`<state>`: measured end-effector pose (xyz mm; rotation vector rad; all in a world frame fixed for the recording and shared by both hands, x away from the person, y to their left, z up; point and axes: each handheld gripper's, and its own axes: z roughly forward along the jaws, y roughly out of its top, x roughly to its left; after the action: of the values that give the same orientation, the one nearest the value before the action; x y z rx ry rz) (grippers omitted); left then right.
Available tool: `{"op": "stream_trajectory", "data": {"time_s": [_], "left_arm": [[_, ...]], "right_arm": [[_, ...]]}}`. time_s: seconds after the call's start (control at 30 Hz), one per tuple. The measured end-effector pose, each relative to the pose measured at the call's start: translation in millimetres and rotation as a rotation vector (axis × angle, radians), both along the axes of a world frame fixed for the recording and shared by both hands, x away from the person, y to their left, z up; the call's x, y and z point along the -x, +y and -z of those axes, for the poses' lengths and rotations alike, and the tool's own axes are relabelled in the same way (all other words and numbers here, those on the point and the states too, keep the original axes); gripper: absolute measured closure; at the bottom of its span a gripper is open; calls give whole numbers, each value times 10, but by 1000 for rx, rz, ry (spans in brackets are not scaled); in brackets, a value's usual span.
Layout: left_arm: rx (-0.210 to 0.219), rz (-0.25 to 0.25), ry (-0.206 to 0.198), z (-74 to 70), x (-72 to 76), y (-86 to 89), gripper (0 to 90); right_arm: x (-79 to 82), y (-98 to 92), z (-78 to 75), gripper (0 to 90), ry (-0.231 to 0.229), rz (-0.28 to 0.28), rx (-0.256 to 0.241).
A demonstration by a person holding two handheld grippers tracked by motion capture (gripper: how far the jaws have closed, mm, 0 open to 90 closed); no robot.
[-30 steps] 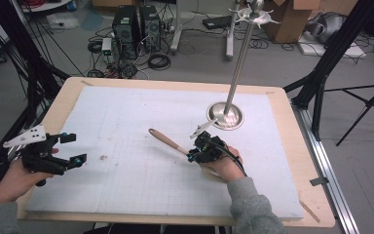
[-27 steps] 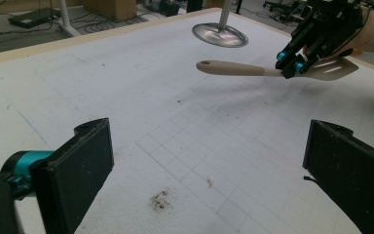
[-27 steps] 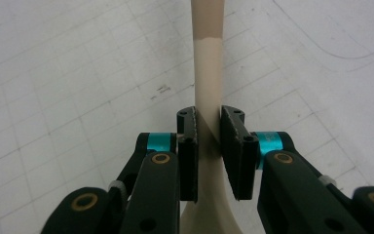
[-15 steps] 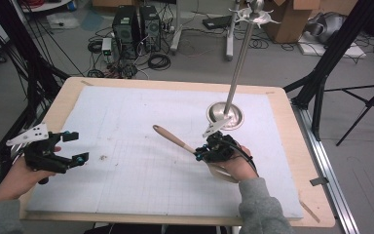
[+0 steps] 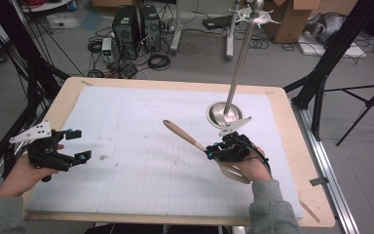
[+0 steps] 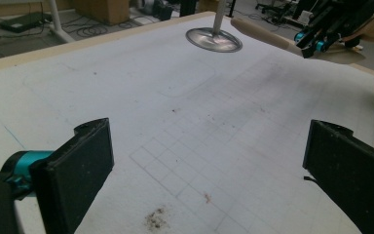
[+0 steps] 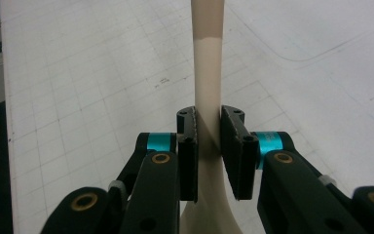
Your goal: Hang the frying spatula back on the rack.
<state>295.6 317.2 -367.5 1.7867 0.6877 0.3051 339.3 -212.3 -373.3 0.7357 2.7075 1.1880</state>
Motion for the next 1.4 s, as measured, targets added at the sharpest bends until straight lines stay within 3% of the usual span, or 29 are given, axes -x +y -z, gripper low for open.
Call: {"op": "stream_trajectory", "data": {"time_s": [0.37, 0.5, 0.63, 0.73, 1.1, 1.27, 1.4], "left_arm": [[12, 19, -47, -50, 48, -13, 49], [41, 19, -77, -72, 71, -33, 48], [97, 25, -115, -107, 88, -70, 48], [98, 30, -125, -109, 95, -102, 49], [81, 41, -120, -76, 81, -155, 48], [79, 38, -111, -60, 73, -154, 48], [75, 40, -101, -43, 70, -162, 48]], "right_arm": [[58, -164, -32, 781, -12, 24, -3], [72, -223, -53, 781, -19, 34, -19], [76, -278, -73, 781, -26, 38, -35], [71, -317, -92, 781, -32, 44, -44], [118, -613, -192, 781, -61, 73, -118], [132, -781, -201, 781, -50, 79, -161], [131, -871, -209, 781, -48, 86, -154]]}}
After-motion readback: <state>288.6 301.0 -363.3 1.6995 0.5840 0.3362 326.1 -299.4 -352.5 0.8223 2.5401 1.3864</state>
